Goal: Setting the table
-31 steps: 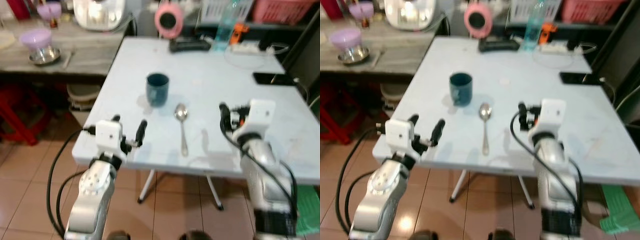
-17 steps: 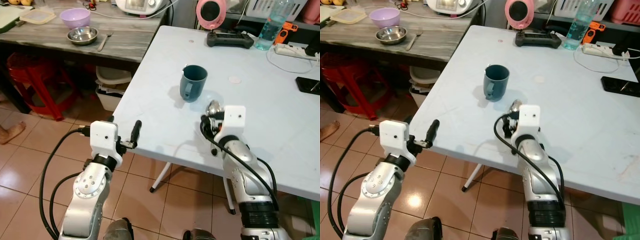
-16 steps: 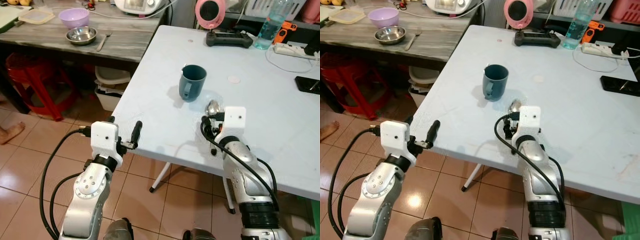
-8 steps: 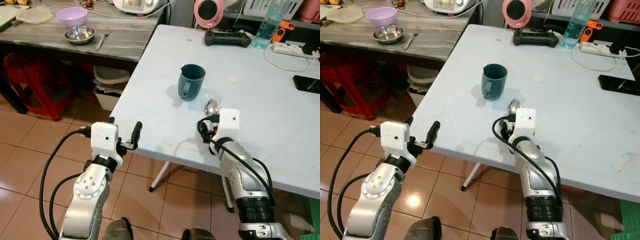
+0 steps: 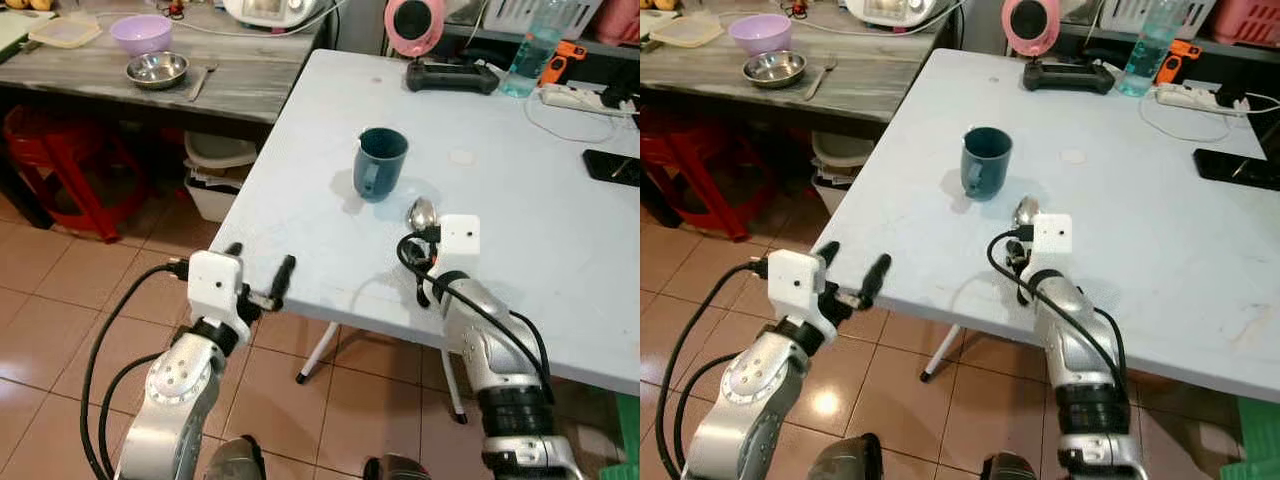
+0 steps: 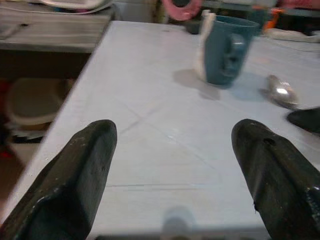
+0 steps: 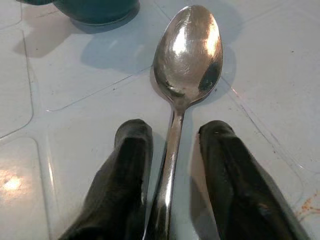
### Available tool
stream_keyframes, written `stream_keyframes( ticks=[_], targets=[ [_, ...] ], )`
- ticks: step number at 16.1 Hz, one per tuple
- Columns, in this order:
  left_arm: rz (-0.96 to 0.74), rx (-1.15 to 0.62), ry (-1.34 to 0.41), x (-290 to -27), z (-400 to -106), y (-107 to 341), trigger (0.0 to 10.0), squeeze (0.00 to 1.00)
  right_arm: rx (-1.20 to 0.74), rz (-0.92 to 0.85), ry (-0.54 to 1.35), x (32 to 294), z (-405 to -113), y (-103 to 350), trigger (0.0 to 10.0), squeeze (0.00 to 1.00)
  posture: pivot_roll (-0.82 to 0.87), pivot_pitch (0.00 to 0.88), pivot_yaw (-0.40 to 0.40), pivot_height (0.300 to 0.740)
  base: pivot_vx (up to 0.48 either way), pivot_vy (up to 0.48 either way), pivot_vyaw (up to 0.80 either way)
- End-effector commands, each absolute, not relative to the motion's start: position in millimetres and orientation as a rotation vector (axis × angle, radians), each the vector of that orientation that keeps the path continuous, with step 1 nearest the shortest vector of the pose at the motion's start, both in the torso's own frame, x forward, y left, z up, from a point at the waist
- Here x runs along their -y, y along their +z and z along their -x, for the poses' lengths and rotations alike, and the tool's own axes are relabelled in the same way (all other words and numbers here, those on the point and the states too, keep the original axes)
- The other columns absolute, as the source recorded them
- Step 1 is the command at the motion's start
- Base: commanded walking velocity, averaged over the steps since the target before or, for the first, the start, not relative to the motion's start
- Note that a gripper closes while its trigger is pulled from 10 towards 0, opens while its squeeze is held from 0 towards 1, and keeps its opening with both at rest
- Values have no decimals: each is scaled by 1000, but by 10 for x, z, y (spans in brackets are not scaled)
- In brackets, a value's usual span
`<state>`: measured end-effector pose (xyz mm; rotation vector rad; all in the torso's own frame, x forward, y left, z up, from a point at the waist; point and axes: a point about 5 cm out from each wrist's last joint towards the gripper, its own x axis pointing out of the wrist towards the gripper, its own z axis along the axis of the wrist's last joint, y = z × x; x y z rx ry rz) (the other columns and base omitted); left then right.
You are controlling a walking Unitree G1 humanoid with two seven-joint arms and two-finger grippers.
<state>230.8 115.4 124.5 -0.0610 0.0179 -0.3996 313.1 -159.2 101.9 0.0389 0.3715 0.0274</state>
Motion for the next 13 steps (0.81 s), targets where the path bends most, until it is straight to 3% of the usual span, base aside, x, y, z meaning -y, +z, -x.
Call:
stream_keyframes(
  ticks=[1, 13],
  targets=[
    [65, -13, -437, -1122, -2277, 1275, 10000, 0, -451, -43, 4, 1648, -3099, 865, 0, 0, 43, 125, 0, 740, 0, 0, 0],
    [46, -13, -413, -1165, -2268, 1299, 10000, 0, -549, -175, -70, 1680, -2871, 690, 0, 0, 45, 124, 2, 740, 0, 0, 0]
  ],
)
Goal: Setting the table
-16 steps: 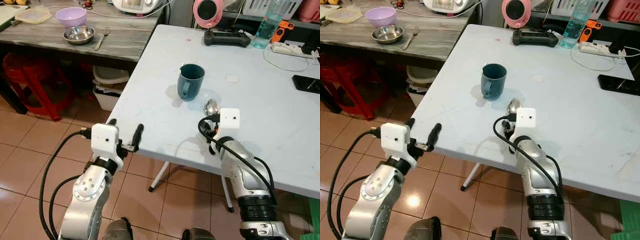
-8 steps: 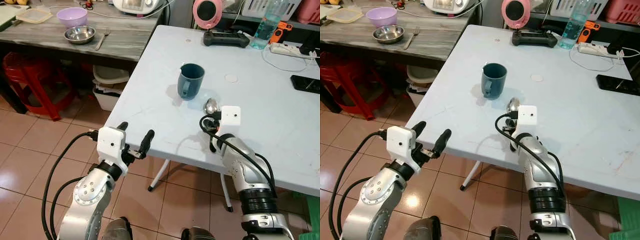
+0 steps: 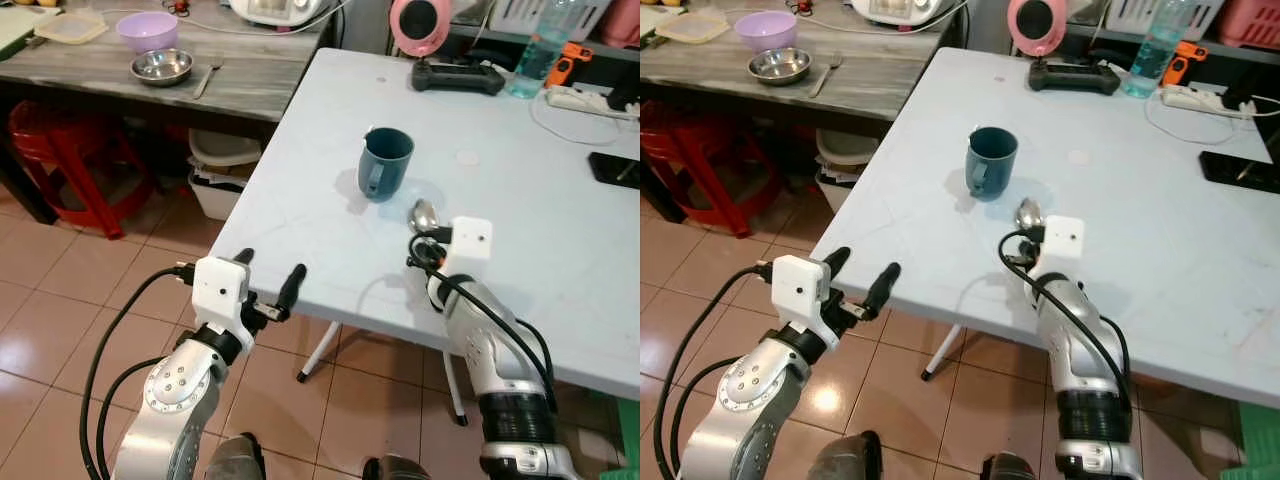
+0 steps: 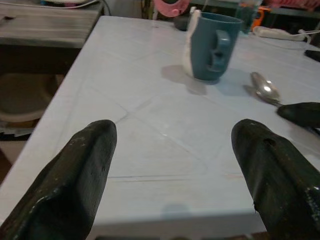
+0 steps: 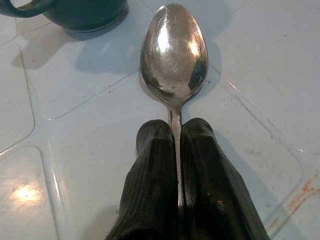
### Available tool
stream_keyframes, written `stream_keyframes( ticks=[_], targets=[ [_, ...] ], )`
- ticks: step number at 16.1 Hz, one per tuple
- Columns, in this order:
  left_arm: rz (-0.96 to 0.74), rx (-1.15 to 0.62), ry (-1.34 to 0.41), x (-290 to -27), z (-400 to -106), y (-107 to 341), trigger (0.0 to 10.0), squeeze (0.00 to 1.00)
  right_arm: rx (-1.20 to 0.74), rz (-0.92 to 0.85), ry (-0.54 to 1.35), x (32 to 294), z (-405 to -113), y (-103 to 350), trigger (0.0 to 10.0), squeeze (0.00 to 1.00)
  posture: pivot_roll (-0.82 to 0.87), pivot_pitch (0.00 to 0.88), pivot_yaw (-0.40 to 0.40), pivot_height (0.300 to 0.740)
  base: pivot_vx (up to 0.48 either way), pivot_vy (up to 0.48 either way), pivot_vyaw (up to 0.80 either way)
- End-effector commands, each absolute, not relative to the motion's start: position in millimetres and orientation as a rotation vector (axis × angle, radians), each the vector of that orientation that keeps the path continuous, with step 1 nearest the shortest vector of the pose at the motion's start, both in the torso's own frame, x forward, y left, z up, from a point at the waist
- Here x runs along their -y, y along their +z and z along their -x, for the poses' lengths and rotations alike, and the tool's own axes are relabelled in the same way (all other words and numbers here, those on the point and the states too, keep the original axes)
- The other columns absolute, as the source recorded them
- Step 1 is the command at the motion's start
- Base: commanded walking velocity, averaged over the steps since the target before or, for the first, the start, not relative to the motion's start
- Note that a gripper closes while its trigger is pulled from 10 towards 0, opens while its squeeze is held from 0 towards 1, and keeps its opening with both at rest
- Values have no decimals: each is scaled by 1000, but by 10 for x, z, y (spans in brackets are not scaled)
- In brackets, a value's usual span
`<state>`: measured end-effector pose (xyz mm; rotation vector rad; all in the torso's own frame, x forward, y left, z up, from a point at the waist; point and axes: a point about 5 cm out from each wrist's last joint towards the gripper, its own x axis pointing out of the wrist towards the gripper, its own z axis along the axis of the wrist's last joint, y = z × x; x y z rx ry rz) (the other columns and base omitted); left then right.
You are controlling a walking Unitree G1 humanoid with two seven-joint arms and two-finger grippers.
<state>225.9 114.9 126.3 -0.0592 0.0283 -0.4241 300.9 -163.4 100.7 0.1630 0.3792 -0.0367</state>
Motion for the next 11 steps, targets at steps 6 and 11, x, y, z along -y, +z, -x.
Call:
stream_keyframes(
  ticks=[6, 11],
  targets=[
    [-18, 1, -262, -1294, -2386, 1275, 10000, 0, -449, -321, 83, 1326, -2729, 950, 0, 0, 21, 100, -5, 740, 0, 240, 0],
    [-40, -3, -218, -1327, -2419, 1257, 10000, 0, -475, -348, 91, 1312, -2725, 997, 0, 0, 19, 98, -7, 740, 0, 480, 0]
  ],
)
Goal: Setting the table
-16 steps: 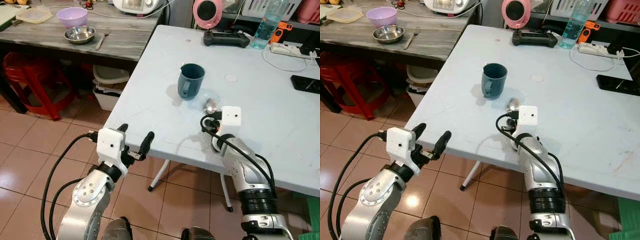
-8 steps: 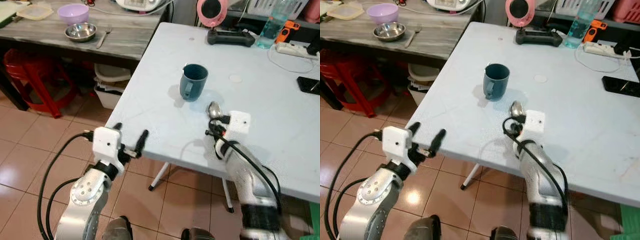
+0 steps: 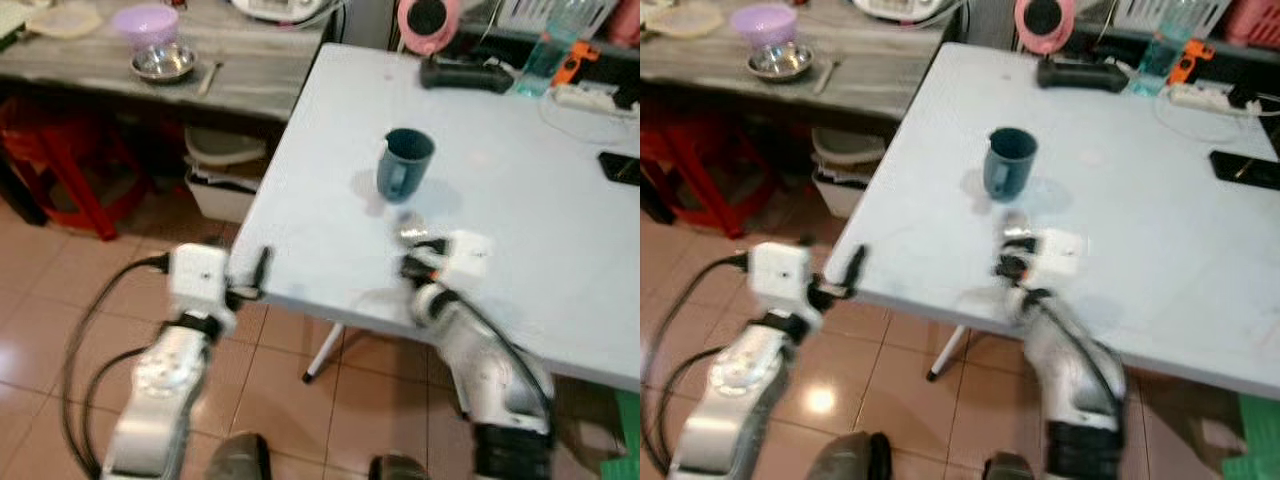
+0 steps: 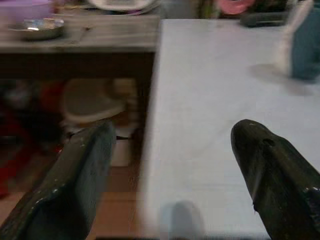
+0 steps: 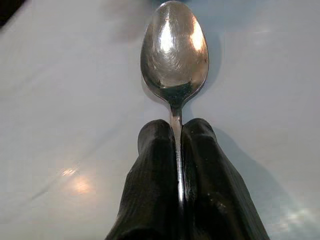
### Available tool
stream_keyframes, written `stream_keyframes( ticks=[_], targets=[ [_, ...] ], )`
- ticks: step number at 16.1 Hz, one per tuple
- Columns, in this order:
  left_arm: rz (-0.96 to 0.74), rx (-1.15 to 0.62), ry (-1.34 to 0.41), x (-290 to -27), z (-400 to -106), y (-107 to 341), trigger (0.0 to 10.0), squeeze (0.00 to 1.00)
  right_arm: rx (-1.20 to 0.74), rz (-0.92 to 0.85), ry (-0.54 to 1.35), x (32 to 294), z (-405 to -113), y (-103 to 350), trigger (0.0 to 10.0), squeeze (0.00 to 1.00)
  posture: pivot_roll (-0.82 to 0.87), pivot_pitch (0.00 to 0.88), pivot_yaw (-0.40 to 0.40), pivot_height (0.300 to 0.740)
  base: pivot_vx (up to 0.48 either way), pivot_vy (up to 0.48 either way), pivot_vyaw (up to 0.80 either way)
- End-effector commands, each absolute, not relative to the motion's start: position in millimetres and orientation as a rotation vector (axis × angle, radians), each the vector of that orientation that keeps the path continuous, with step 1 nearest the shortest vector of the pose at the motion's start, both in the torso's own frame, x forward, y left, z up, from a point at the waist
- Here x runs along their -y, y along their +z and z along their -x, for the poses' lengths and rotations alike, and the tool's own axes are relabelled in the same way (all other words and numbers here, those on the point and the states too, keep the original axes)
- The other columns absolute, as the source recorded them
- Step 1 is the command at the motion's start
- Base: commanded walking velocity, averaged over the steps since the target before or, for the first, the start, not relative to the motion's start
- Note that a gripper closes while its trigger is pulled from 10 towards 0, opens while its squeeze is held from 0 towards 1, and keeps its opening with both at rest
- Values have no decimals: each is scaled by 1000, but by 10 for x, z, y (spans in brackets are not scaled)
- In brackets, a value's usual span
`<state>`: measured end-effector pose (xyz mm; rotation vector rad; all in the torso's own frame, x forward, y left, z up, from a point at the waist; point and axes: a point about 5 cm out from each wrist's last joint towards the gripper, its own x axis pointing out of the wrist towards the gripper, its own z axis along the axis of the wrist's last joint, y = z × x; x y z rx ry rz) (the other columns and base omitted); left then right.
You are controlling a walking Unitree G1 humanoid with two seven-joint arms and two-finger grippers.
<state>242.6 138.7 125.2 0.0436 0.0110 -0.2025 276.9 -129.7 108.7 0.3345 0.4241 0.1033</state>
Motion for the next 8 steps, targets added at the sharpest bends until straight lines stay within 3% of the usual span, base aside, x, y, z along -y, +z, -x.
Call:
stream_keyframes(
  ticks=[1, 8],
  targets=[
    [-42, -2, -214, -1326, -2424, 1254, 10000, 0, -486, -348, 113, 1277, -2718, 988, 0, 0, 17, 97, -10, 740, 0, 480, 0],
    [-59, 48, -226, -1282, -2449, 1298, 10000, 0, -341, -285, 148, 1235, -2867, 1199, 0, 0, 16, 93, -10, 740, 35, 461, 0]
  ],
)
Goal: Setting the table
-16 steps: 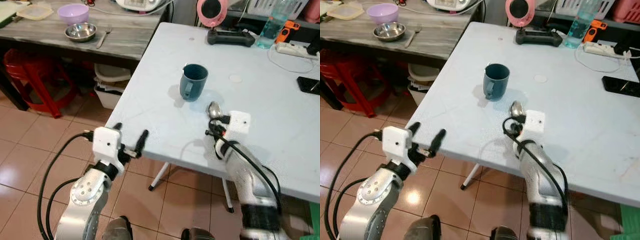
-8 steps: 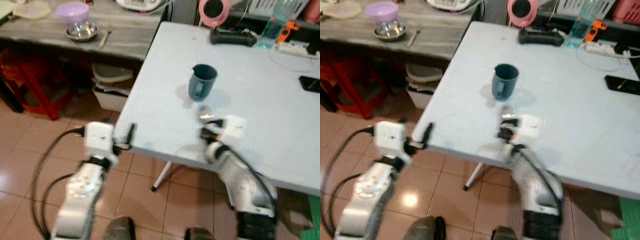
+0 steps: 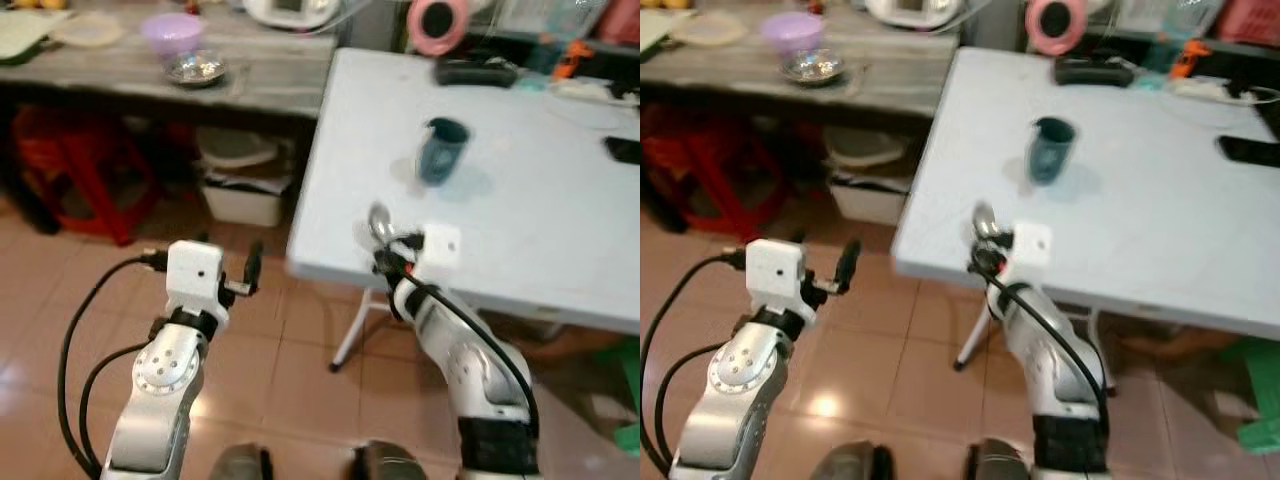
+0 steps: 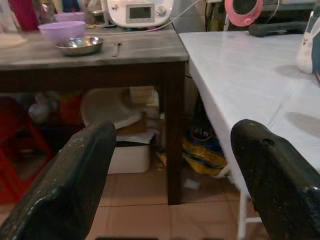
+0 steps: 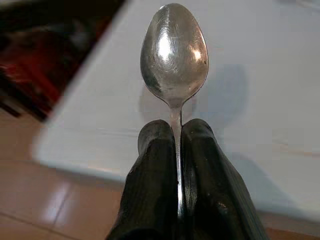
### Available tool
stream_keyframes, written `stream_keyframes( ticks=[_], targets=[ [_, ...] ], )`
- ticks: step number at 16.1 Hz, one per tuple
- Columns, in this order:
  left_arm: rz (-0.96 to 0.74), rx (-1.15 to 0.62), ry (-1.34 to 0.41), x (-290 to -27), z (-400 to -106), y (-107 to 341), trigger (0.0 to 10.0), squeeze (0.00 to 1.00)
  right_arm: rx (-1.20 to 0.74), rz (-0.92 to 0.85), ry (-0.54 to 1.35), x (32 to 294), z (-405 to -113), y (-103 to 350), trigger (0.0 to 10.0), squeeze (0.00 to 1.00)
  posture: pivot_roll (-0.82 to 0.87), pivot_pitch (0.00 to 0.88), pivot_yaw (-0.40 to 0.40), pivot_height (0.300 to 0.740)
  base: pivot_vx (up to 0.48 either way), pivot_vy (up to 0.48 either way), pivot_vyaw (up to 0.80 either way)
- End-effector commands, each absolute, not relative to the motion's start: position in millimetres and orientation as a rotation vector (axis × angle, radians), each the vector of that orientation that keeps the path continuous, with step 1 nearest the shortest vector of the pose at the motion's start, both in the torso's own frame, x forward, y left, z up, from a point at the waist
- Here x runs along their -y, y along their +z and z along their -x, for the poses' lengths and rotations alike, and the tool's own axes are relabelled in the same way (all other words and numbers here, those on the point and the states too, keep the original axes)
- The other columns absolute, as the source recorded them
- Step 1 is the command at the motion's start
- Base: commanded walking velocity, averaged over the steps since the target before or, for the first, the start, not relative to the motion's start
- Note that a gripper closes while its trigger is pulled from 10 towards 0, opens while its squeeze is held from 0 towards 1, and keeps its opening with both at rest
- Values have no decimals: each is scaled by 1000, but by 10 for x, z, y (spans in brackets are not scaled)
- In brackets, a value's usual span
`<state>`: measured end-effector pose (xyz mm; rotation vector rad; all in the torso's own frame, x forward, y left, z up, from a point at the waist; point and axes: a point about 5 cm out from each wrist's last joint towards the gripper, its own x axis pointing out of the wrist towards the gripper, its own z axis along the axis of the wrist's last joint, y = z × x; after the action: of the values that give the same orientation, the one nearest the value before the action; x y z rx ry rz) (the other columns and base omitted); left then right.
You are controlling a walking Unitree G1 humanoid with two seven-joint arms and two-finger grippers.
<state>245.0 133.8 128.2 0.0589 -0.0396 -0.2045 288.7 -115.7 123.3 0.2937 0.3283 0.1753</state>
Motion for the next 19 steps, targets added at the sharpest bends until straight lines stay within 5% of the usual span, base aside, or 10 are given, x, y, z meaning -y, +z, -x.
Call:
stream_keyframes(
  ticks=[1, 13, 15, 16, 19],
  targets=[
    [-54, 55, -231, -1275, -2446, 1305, 10000, 0, -259, -252, 135, 1271, -2924, 1312, 0, 0, 16, 89, -10, 740, 330, 349, 0],
    [-69, 80, -272, -1221, -2459, 1319, 10000, 0, -95, -178, 61, 1461, -3027, 1490, 0, 0, 13, 85, -6, 740, 423, 96, 0],
    [-59, 79, -278, -1216, -2457, 1316, 10000, 0, -89, -168, 79, 1456, -3009, 1486, 4157, 0, 10, 81, -6, 740, 480, 0, 0],
    [-53, 78, -280, -1214, -2461, 1313, 10000, 0, -89, -157, 88, 1451, -2998, 1478, 10000, 0, 10, 80, -6, 740, 480, 0, 0],
    [-73, 91, -293, -1205, -2471, 1322, 10000, 0, -96, -152, 91, 1452, -2975, 1449, 10000, 0, 5, 73, -5, 740, 465, 0, 0]
  ],
)
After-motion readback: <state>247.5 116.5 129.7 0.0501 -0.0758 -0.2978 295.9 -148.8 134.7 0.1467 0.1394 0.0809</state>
